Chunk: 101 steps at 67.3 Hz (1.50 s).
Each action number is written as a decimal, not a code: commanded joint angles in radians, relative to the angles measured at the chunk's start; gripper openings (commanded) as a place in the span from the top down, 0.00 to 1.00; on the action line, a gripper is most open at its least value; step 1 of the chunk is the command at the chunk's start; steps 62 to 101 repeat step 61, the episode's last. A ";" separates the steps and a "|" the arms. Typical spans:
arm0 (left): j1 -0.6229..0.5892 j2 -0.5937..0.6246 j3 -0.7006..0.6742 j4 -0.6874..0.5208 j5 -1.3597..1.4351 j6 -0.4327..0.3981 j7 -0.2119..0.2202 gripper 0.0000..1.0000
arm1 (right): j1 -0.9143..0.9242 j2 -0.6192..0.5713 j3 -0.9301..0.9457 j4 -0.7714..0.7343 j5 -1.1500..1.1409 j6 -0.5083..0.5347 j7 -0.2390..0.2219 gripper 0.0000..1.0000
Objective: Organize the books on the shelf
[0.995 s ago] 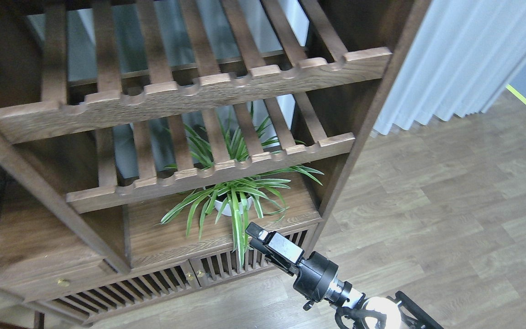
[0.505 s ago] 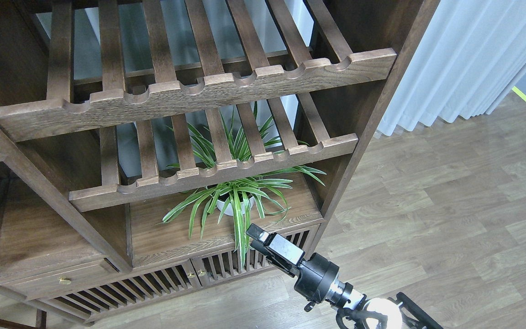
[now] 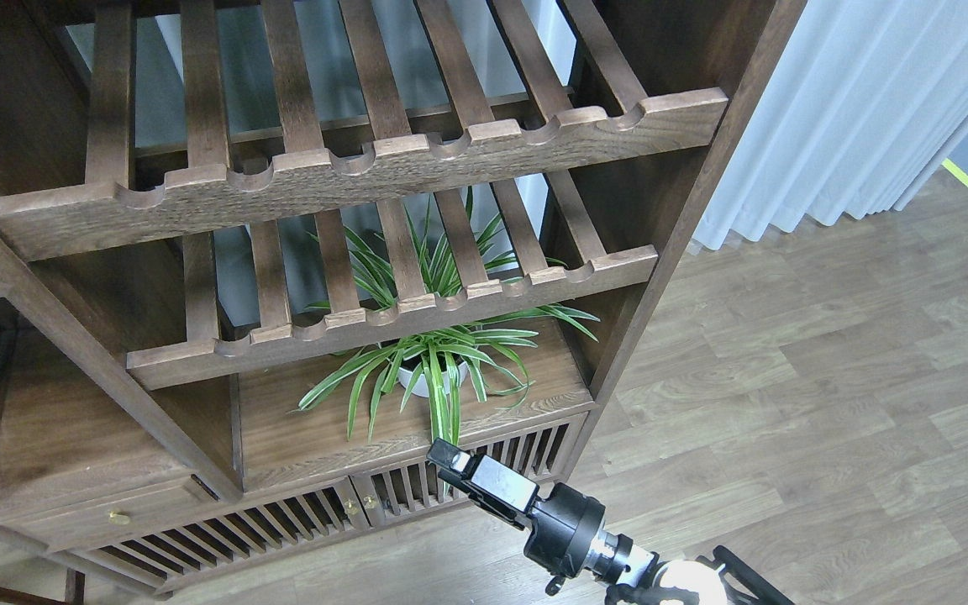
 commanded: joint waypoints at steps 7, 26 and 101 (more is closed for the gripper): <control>0.166 -0.159 -0.008 0.032 -0.084 0.000 -0.001 0.01 | 0.000 0.000 -0.003 -0.008 -0.004 0.000 0.000 0.00; 0.385 -0.524 -0.381 0.276 -0.268 0.000 -0.001 0.01 | 0.021 0.000 -0.026 -0.091 -0.017 0.000 0.011 0.00; 0.485 -0.975 -0.815 0.474 -0.259 0.000 0.001 0.01 | 0.047 0.000 0.019 -0.097 -0.010 -0.004 0.015 0.00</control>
